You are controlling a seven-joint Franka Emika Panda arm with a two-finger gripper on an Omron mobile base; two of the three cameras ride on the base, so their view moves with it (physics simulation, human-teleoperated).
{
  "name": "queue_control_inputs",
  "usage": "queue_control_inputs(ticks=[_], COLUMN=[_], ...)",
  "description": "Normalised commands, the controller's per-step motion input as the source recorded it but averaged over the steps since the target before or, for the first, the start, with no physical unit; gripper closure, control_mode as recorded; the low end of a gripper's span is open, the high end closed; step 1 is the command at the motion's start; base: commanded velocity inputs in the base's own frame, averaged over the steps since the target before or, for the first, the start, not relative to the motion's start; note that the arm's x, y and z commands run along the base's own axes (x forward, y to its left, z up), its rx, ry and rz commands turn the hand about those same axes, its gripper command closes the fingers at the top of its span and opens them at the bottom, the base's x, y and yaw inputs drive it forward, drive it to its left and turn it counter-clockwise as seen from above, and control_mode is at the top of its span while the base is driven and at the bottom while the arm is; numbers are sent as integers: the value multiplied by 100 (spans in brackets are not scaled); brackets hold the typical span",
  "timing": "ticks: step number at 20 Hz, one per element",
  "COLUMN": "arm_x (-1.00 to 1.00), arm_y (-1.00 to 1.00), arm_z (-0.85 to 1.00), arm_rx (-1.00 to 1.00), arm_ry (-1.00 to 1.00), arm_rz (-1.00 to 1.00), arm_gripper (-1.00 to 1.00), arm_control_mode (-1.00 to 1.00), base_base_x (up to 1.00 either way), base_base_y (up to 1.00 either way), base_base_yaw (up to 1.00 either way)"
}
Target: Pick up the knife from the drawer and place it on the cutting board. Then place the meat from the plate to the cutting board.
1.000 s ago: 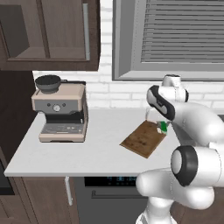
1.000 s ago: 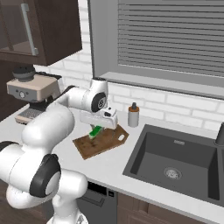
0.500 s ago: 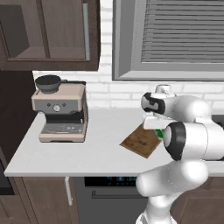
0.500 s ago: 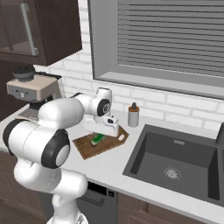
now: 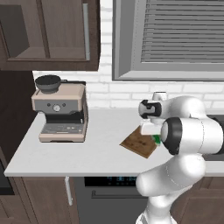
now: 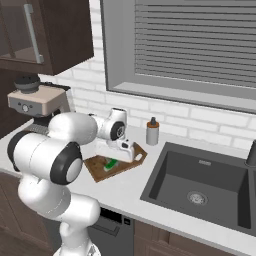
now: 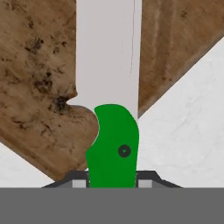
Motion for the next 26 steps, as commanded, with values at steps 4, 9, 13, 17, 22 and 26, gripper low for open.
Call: queue_control_inputs(ticks=[4, 9, 13, 17, 22, 26], arm_x=[17, 32, 26, 3, 0, 0], arm_y=[28, 14, 4, 0, 0, 0], arm_z=[-13, -18, -27, -24, 0, 0], arm_rx=[0, 0, 0, 0, 0, 0], arm_ry=[0, 0, 0, 0, 0, 0], arm_rz=[0, 0, -2, -2, 0, 0], arm_gripper=[100, 100, 100, 100, -100, -100], arm_control_mode=[-100, -100, -100, -100, -100, -100], base_base_x=[0, 0, 0, 0, 0, 0], base_base_y=[0, 0, 0, 0, 0, 0], base_base_yaw=[0, 0, 0, 0, 0, 0])
